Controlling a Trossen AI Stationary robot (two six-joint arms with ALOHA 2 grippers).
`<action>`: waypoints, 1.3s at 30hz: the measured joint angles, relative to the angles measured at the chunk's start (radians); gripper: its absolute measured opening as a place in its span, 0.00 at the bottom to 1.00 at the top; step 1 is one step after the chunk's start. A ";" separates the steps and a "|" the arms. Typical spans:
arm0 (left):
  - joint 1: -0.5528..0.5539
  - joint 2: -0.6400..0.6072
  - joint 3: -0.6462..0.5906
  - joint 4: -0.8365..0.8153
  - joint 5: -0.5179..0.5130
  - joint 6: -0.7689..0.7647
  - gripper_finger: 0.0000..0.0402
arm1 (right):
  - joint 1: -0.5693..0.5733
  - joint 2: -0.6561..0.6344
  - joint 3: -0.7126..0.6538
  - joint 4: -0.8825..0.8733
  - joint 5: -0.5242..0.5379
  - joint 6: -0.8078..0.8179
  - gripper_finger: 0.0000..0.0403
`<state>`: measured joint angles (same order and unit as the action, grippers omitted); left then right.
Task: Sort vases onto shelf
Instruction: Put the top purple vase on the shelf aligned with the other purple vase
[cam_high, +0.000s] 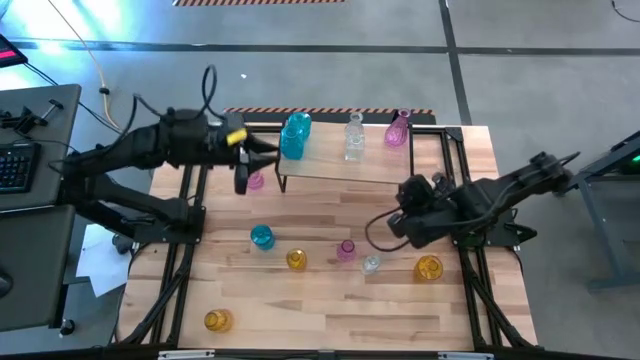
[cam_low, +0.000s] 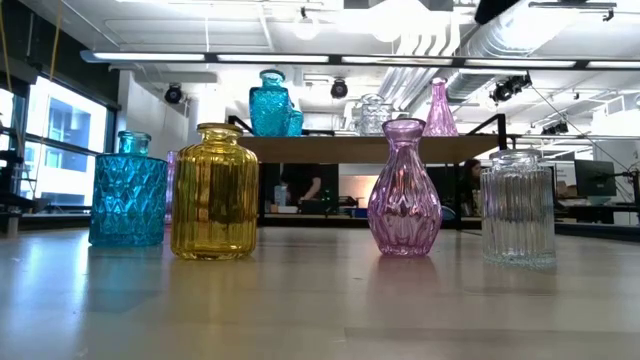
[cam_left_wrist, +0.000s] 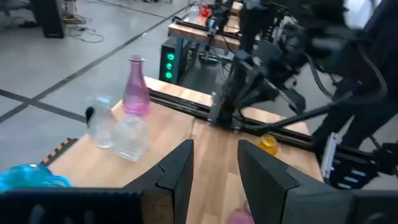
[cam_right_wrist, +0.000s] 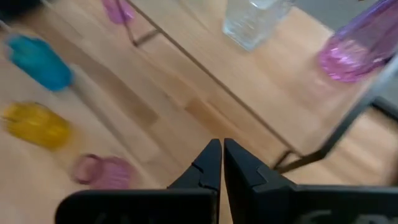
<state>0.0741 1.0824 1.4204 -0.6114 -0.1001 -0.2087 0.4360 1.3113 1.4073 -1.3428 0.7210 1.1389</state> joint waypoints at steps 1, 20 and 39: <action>-0.036 -0.001 0.000 0.000 -0.030 -0.006 0.29 | 0.006 -0.022 -0.018 0.034 0.003 0.007 0.00; -0.528 0.000 0.000 -0.248 -0.383 -0.025 0.29 | 0.036 -0.040 -0.107 0.517 0.038 0.006 0.00; -0.755 -0.180 -0.334 -0.269 -0.725 -0.458 0.29 | 0.144 -0.022 -0.107 0.415 0.262 0.121 0.00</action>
<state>-0.6811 0.9028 1.0863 -0.8807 -0.8255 -0.6666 0.5796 1.2893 1.2999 -0.9280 0.9827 1.2601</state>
